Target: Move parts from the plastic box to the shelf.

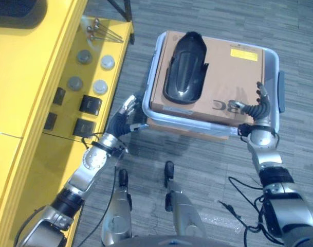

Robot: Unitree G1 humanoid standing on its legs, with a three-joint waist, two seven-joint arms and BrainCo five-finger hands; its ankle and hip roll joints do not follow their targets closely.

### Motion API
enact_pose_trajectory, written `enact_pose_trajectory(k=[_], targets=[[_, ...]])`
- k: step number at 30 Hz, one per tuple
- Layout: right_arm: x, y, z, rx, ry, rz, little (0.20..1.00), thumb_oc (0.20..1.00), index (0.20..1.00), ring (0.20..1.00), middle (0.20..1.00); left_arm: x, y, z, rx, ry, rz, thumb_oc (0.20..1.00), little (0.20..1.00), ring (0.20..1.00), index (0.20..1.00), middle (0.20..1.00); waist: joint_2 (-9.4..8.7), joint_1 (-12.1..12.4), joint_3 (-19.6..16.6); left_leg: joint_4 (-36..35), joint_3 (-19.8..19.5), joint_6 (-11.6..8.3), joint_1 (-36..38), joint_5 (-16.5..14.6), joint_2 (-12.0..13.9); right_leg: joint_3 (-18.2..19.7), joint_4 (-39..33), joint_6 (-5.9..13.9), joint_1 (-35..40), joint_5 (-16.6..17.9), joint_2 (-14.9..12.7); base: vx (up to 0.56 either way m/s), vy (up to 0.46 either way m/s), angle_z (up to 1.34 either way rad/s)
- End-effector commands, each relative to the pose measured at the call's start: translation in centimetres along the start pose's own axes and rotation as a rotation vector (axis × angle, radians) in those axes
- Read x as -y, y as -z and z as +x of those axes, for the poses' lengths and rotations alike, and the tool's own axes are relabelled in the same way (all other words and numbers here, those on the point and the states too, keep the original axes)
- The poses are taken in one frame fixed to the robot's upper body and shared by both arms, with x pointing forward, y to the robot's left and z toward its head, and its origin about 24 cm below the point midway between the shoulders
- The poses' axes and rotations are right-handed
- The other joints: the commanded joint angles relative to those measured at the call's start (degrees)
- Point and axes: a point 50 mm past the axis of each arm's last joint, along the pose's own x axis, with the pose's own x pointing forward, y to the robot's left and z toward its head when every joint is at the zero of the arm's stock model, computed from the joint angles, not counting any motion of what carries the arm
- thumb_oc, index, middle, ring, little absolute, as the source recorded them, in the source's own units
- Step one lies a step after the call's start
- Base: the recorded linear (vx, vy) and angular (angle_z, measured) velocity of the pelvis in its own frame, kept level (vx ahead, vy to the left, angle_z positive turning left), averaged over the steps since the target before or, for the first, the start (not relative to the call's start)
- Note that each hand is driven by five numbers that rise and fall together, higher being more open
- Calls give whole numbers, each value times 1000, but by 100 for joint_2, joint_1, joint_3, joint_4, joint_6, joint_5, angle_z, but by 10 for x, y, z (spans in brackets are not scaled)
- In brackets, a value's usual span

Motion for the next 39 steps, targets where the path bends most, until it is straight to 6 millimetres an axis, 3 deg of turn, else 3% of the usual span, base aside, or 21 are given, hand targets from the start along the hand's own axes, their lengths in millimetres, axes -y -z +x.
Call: enact_pose_trajectory(k=[1,3,5,6,10,15,26,28,31,39], targets=[[35,-27,16,114,127,-36,1000,1000,1000,1000,1000,7,-16,6,108,21,-14,1000,1000,1000,1000,1000,34,125,-338,273,318,101,398,-920,-228,291,655,857,-180,-978,121,48,18,26],[39,-34,23,128,143,-46,1000,1000,1000,1000,1000,9,-17,9,116,23,-25,1000,1000,1000,1000,1000,57,137,-322,265,304,99,357,-906,-238,288,659,858,-218,-973,121,26,13,22],[54,-57,39,165,201,-71,1000,1000,1000,1000,1000,15,-19,13,127,44,-47,1000,1000,1000,1000,1000,134,202,-303,245,274,89,255,-889,-282,301,661,869,-330,-965,97,71,47,7],[54,-57,39,165,201,-71,1000,1000,1000,1000,1000,15,-19,13,127,44,-47,1000,1000,1000,1000,1000,134,202,-303,245,274,89,255,-889,-282,301,661,869,-330,-965,97,83,49,1],[72,-90,55,229,273,-68,1000,1000,1000,1000,1000,26,-19,19,129,93,-96,1000,1000,1000,1000,1000,220,287,-291,231,236,84,152,-876,-343,287,662,870,-432,-968,77,57,24,3],[74,-118,66,284,211,-78,1000,1000,1000,1000,1000,33,-28,25,163,190,-144,1000,1000,1000,1000,1000,247,361,-272,200,208,60,30,-836,-376,256,667,873,-563,-946,47,53,15,3],[56,-110,67,244,87,-79,1000,1000,1000,1000,1000,32,-29,25,167,171,-146,1000,1000,1000,1000,1000,239,401,-235,198,132,45,-71,-801,-386,167,694,872,-630,-951,24,28,-9,8],[38,-76,63,110,10,-127,1000,1000,1000,1000,1000,31,-27,25,164,152,-149,1000,1000,1000,1000,1000,256,446,-218,205,114,67,-84,-806,-424,165,726,876,-647,-951,9,35,22,3],[31,-61,61,34,-23,-142,1000,1000,1000,1000,1000,32,-25,26,159,141,-161,1000,1000,1000,1000,1000,301,470,-193,241,103,78,-130,-816,-453,172,729,884,-678,-944,-9,0,0,0],[22,-47,57,-10,-124,-208,1000,1000,1000,1000,1000,39,-24,28,154,170,-171,1000,1000,1000,1000,1000,377,525,-166,280,64,80,-217,-810,-480,144,736,900,-754,-920,-50,-4,3,2]])
